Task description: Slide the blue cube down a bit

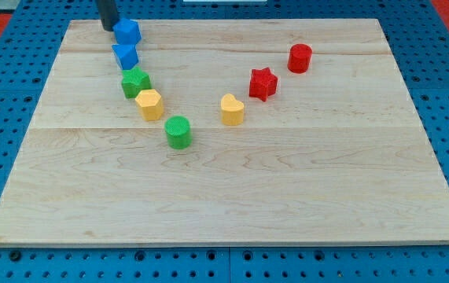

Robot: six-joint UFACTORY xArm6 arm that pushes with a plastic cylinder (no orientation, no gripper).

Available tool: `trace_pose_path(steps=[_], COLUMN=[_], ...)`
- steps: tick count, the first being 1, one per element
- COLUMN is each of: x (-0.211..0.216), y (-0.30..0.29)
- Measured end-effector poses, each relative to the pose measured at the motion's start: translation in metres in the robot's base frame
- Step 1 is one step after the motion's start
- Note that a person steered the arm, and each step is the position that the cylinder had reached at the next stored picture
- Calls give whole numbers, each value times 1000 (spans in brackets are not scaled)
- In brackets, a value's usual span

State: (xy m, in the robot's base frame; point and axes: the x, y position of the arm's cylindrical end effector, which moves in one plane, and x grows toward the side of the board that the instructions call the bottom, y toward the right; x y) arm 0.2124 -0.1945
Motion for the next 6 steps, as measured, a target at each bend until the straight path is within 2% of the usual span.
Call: trace_pose_path(steps=[1,6], x=[10,-2], y=[29,64])
